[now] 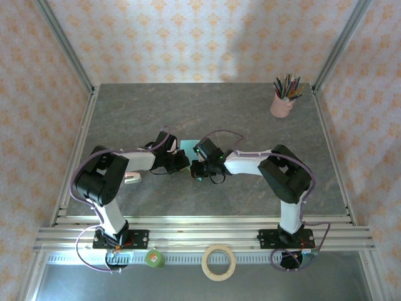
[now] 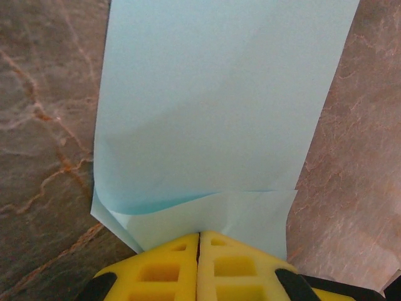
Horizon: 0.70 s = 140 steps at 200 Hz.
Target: Fold a paper plane with a square sheet of paper (pick it up from the middle)
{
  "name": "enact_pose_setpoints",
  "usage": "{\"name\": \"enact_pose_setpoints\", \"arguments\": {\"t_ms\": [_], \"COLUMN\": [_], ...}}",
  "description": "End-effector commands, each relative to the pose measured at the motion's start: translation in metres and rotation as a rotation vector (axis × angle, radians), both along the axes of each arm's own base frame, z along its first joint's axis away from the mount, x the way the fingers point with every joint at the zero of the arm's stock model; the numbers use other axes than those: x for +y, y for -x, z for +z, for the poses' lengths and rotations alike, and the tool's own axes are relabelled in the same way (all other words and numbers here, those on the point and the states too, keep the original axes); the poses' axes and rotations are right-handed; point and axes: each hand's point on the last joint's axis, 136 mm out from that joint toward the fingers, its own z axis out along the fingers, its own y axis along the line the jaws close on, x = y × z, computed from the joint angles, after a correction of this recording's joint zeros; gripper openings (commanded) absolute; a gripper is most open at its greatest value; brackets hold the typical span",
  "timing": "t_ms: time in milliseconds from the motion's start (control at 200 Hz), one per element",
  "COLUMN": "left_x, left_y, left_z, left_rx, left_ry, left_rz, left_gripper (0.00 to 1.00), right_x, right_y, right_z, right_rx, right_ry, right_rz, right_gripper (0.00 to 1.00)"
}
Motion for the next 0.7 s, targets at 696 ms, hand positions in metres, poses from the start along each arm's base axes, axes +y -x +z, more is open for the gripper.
{"name": "enact_pose_setpoints", "arguments": {"t_ms": [696], "left_x": [0.028], "left_y": [0.022], "left_z": [-0.036], "left_rx": [0.126], "left_ry": [-0.161], "left_rz": [0.039], "left_gripper": [0.09], "right_x": [-0.03], "right_y": [0.028], "right_z": [0.053], "right_rx": [-0.04], "right_ry": [-0.128], "right_rz": [-0.067], "right_gripper": [0.12]}}
